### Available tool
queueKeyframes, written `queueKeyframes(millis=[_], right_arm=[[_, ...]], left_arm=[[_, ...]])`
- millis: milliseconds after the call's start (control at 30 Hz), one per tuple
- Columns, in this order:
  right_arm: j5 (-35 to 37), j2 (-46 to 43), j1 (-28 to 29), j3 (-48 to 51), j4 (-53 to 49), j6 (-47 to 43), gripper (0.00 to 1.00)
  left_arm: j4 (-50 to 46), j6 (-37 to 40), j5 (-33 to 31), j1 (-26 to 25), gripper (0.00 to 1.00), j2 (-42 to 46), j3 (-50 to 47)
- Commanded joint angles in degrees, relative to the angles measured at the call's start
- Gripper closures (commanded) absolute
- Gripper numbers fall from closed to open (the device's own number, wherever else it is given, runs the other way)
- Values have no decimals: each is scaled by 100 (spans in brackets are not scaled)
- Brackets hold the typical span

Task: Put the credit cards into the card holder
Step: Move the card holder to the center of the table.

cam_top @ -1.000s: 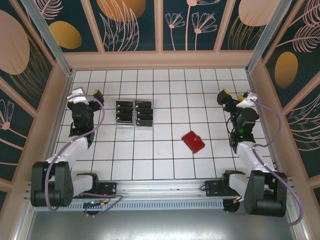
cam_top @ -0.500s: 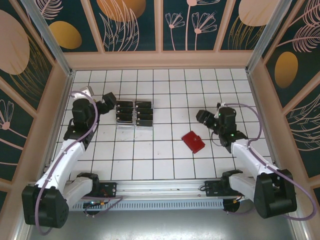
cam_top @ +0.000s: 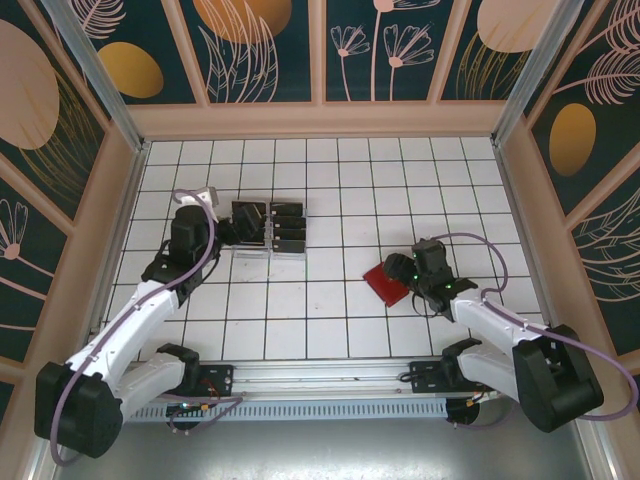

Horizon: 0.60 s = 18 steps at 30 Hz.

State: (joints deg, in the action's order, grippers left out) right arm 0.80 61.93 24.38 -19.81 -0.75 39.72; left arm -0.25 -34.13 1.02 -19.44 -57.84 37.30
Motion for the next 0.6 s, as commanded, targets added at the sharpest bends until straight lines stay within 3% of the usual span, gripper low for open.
queueKeyframes(millis=[0, 233, 400, 567], right_arm=[[289, -18, 308, 56, -158, 377, 25], [-128, 121, 1011, 167, 652, 1232, 28], [-681, 860, 1380, 119, 1892, 1818, 31], [-811, 1488, 1926, -494, 2202, 1876, 33]], left_arm=[[0, -135, -94, -228, 1, -171, 212], [289, -249, -87, -622, 2, -633, 247], [494, -338, -74, -768, 1, -897, 269], [579, -398, -11, -789, 1, -983, 266]])
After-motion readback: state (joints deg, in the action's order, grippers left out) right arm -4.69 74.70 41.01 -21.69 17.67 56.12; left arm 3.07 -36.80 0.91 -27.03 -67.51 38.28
